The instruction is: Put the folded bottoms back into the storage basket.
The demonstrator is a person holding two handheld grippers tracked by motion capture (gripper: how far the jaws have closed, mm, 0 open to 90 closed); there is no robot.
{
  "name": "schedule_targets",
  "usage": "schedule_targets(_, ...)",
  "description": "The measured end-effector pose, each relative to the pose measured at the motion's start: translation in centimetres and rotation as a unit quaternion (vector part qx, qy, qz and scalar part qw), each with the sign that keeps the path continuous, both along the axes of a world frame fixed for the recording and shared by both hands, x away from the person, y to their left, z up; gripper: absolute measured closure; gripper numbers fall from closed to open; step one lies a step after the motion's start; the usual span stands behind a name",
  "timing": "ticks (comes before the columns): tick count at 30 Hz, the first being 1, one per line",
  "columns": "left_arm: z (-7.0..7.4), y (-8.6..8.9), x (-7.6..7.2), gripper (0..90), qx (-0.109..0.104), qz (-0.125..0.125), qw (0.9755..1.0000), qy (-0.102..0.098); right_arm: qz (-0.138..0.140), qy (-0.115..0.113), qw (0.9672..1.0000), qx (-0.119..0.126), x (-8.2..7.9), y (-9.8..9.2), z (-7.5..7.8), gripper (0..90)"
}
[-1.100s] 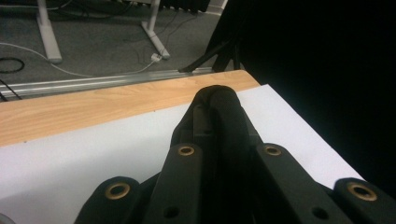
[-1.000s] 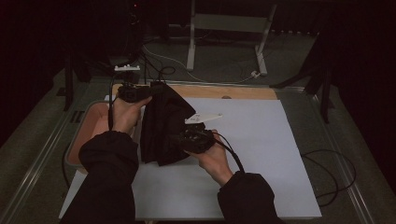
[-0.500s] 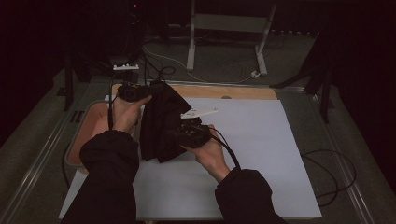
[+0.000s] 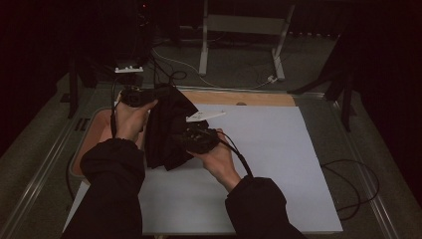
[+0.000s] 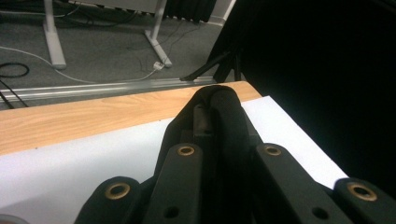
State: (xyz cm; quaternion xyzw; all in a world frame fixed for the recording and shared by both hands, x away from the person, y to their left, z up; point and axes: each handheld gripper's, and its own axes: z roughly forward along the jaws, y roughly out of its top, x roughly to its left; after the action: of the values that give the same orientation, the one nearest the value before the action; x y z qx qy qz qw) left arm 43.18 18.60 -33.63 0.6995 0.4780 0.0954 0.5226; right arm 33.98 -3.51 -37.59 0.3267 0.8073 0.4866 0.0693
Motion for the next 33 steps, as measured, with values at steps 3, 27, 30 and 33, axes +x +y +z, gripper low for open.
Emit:
schedule_targets(3, 0.1, 0.4, 0.0, 85.5, 0.002, 0.002, 1.0000, 0.001, 0.002, -0.003, 1.0000, 0.003, 0.1, 0.3, 0.2, 79.3)
schedule_targets(27, 0.9, 1.8, 0.0, 85.5, 0.003, 0.012, 0.9999, -0.005, 0.001, -0.007, 0.9998, 0.021, 0.9, 2.4, 1.0, 79.3)
schedule_targets(30, 1.1, 2.0, -0.1, 85.6, 0.002, 0.015, 0.9999, -0.007, 0.003, -0.005, 0.9997, 0.023, 0.8, 2.9, 1.1, 79.4)
schedule_targets(33, 1.3, 2.4, -0.2, 85.5, 0.001, 0.019, 0.9998, -0.009, 0.007, -0.004, 0.9996, 0.026, 0.7, 3.3, 1.1, 79.3)
